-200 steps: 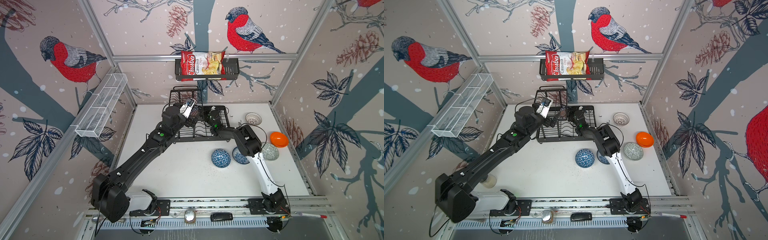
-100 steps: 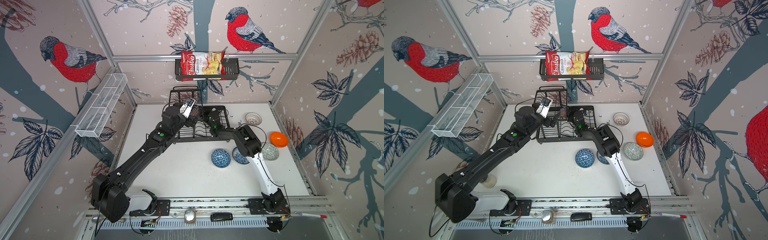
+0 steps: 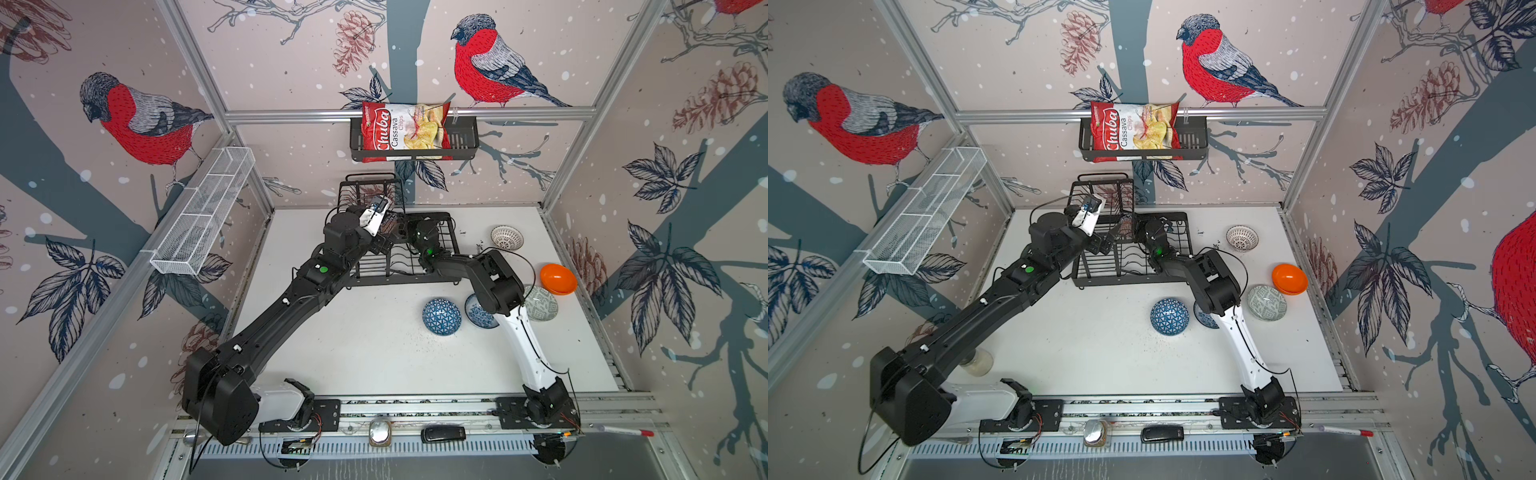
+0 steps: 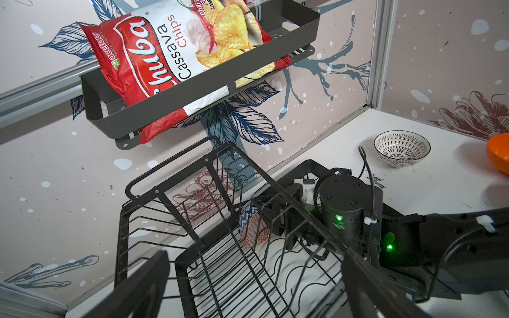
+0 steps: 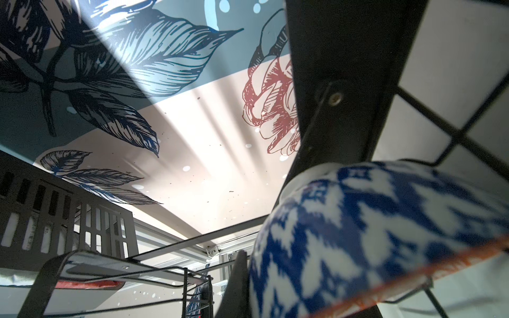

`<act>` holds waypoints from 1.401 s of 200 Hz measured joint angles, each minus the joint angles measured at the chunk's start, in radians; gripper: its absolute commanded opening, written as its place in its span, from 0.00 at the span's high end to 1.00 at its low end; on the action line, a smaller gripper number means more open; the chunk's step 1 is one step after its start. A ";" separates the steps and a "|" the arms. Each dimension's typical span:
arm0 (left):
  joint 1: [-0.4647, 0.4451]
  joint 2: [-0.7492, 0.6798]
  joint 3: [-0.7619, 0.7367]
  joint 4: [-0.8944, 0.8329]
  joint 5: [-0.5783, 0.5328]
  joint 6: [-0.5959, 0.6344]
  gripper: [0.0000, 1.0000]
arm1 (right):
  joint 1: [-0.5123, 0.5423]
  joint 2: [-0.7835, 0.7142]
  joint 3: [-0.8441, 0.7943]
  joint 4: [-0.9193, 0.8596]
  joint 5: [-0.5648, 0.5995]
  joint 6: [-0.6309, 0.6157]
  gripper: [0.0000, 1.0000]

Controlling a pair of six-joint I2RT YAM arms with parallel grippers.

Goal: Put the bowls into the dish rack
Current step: 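Lower the bowl on its edge into the rack slots with the right gripper, then open the right gripper to release the bowl standing in the rack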

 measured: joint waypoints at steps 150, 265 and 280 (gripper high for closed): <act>0.000 -0.002 0.000 0.000 0.000 -0.001 0.03 | 0.000 -0.001 0.039 -0.081 0.006 0.044 0.84; 0.000 -0.002 0.000 0.000 0.000 -0.001 0.03 | -0.003 -0.001 0.063 -0.135 -0.005 0.043 0.78; 0.000 -0.002 0.000 0.000 0.000 -0.001 0.03 | -0.005 -0.001 0.067 -0.144 -0.011 0.042 0.77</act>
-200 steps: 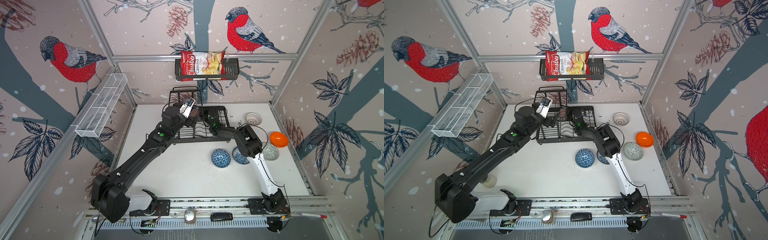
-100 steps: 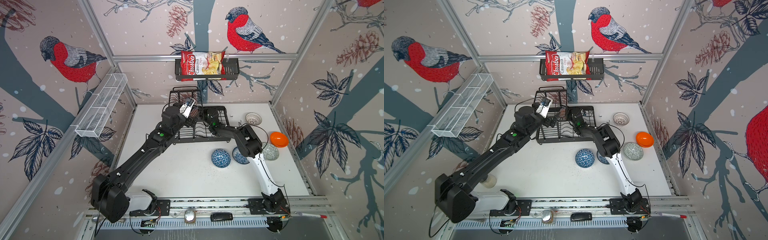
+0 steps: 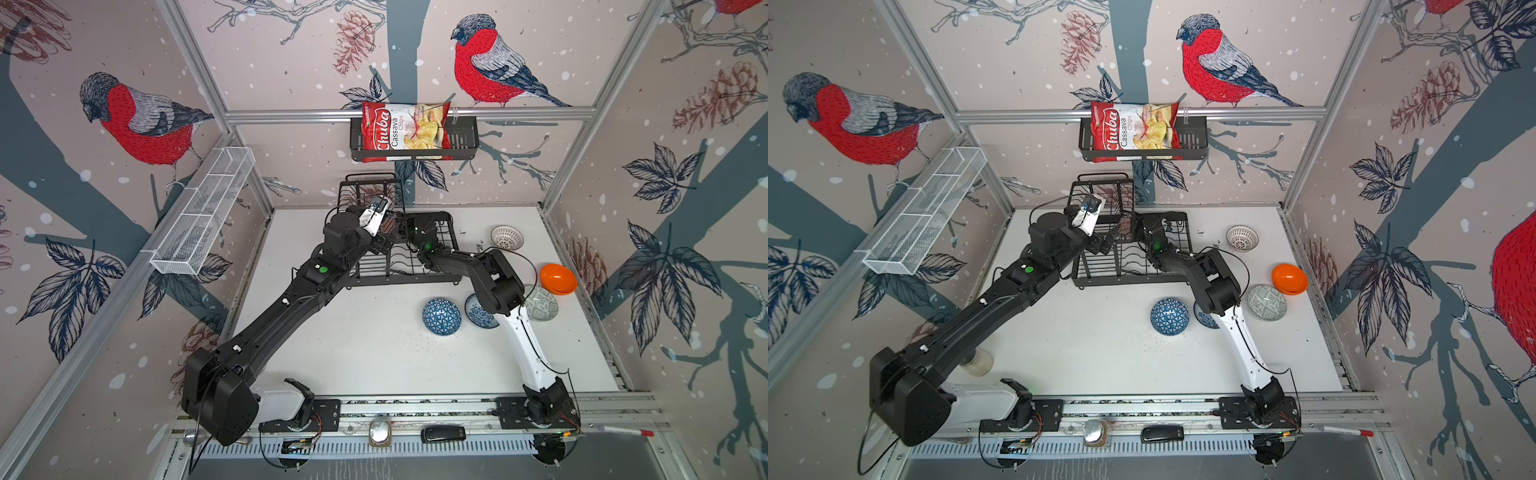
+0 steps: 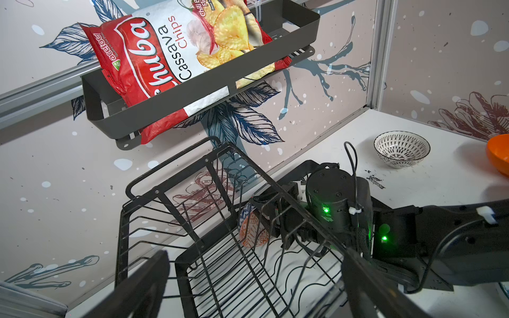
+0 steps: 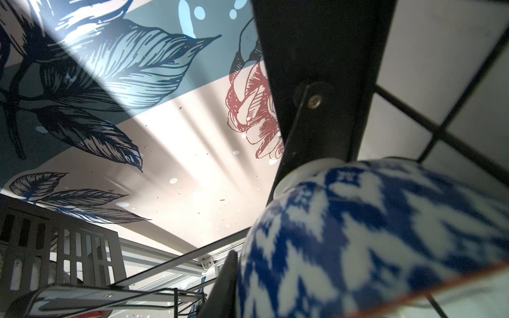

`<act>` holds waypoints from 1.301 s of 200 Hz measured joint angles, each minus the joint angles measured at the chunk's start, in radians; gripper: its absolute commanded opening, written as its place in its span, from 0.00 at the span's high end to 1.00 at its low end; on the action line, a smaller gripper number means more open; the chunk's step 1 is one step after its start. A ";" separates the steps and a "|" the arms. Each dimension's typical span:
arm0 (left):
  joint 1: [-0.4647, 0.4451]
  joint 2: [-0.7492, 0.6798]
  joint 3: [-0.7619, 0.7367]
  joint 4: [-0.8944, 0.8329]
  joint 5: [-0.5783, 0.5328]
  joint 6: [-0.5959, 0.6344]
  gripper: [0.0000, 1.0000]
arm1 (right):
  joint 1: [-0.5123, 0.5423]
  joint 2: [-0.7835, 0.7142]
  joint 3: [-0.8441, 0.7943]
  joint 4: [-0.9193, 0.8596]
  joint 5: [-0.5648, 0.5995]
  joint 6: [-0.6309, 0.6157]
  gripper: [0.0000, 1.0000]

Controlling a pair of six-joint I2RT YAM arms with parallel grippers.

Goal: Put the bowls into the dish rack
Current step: 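Open the right gripper to release the bowl standing in the rack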

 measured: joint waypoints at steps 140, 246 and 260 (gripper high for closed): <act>0.000 0.000 0.000 0.000 0.004 -0.002 0.03 | -0.006 -0.019 0.009 -0.045 -0.017 -0.048 0.69; 0.000 0.002 0.000 0.000 0.006 -0.002 0.03 | -0.007 -0.069 -0.026 -0.072 -0.017 -0.053 0.50; 0.000 0.002 0.000 0.000 0.006 -0.002 0.03 | -0.007 -0.079 -0.043 -0.072 -0.016 -0.053 0.42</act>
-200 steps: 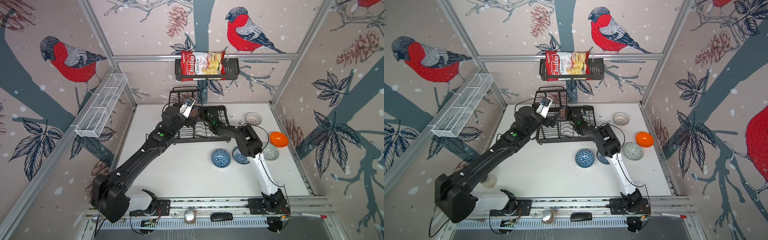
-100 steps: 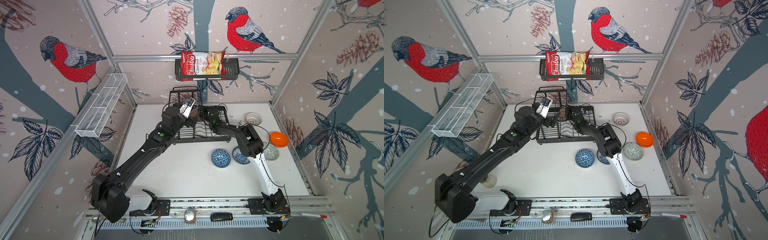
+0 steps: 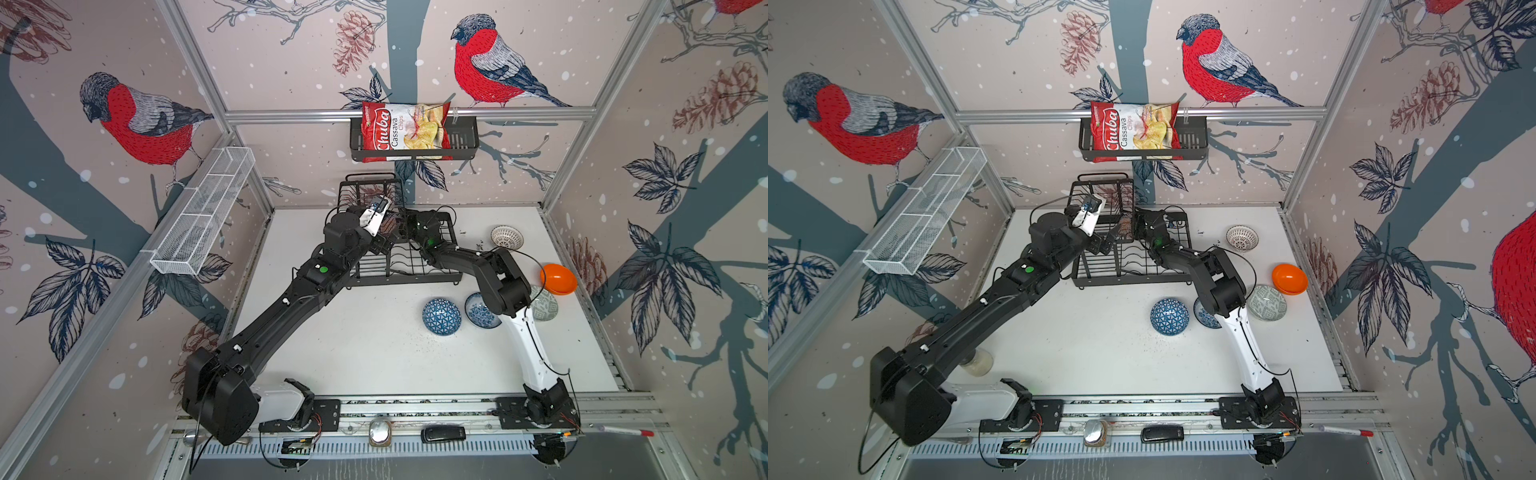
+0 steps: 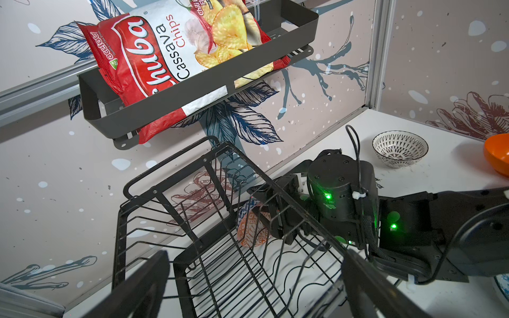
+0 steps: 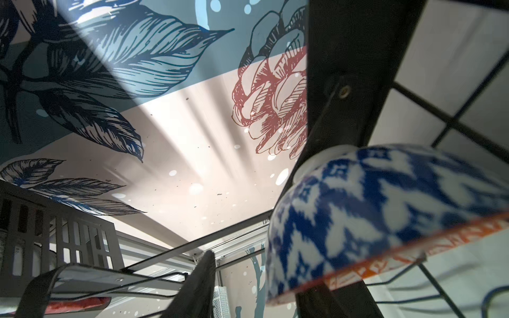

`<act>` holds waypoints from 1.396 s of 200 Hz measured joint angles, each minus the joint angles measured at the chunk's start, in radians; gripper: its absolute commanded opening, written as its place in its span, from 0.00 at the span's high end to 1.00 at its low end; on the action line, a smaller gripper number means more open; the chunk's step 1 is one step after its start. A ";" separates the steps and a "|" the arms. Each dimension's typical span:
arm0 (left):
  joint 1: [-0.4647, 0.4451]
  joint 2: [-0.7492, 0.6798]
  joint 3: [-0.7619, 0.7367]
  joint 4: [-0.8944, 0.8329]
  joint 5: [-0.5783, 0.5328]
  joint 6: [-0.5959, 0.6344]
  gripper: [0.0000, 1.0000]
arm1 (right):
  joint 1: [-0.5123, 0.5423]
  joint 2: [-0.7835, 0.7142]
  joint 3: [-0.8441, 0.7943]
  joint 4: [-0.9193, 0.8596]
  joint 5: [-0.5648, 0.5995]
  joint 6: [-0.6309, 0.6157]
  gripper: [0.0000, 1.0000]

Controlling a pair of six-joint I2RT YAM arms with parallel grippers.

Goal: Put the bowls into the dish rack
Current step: 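Open the right gripper to release the bowl standing in the rack, then withdraw the right gripper from the rack while the left gripper shifts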

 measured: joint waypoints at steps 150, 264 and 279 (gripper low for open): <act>0.000 0.000 -0.001 0.003 -0.026 -0.014 0.03 | -0.036 -0.219 -0.284 0.021 -0.059 -0.023 0.00; 0.000 -0.077 -0.100 0.113 -0.070 0.004 0.03 | -0.106 -0.451 -0.465 -0.004 -0.226 -0.184 0.00; 0.000 -0.081 -0.109 0.128 -0.069 0.010 0.03 | -0.122 -0.499 -0.451 -0.071 -0.234 -0.269 0.00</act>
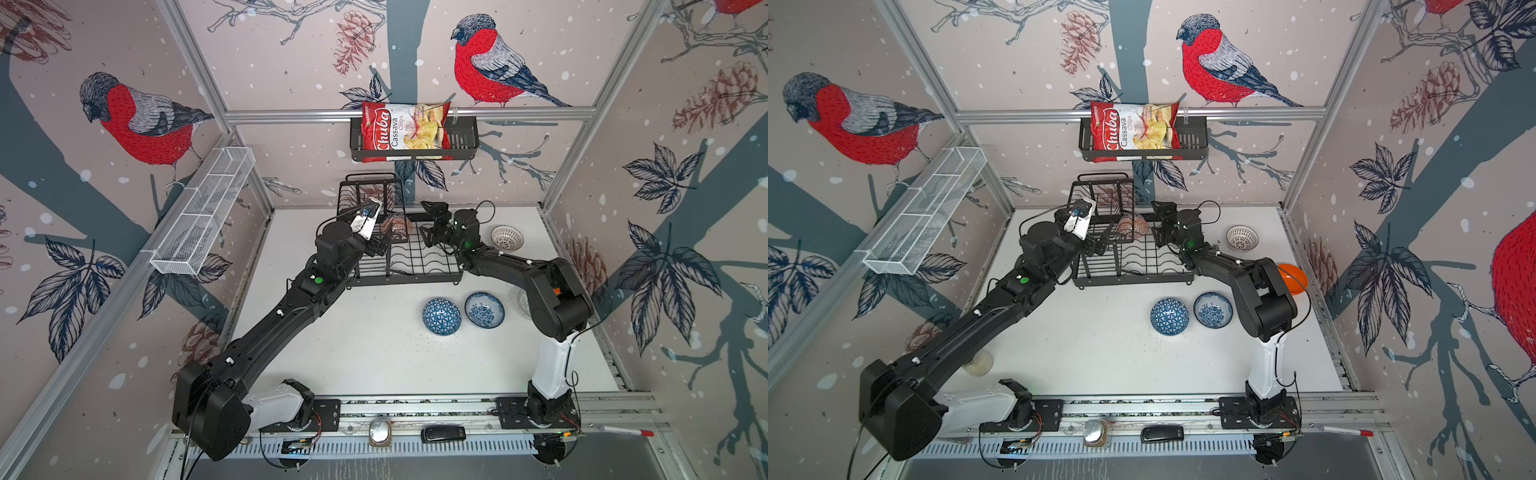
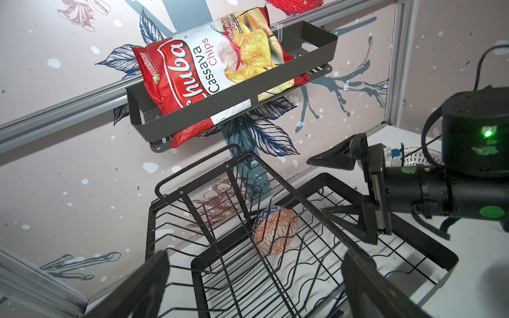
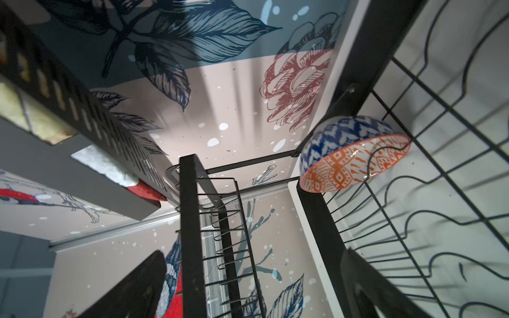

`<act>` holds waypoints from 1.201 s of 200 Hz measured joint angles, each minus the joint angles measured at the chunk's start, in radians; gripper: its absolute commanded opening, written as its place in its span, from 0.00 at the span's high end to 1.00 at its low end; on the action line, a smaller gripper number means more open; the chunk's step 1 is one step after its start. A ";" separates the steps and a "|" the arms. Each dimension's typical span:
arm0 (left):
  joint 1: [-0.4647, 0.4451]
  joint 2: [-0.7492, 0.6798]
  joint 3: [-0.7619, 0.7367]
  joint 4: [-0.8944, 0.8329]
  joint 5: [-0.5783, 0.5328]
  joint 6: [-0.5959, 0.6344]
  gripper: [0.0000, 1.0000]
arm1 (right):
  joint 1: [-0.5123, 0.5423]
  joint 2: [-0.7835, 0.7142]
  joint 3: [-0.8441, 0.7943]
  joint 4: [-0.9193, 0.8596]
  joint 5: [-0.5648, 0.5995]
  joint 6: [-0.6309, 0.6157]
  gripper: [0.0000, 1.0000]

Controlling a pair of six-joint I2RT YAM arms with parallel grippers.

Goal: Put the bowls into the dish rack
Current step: 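Withdraw the right gripper from the rack while the left gripper shifts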

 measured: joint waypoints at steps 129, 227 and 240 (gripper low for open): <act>-0.225 0.169 0.296 -0.237 -0.119 -0.167 0.03 | -0.077 -0.404 -0.120 -0.473 0.096 -0.649 0.00; -0.389 0.169 0.139 -0.381 -0.204 -0.562 0.03 | -0.080 -0.613 -0.358 -0.607 0.272 -0.908 0.00; -0.410 0.171 0.120 -0.389 -0.214 -0.614 0.03 | -0.080 -0.624 -0.394 -0.607 0.290 -0.932 0.00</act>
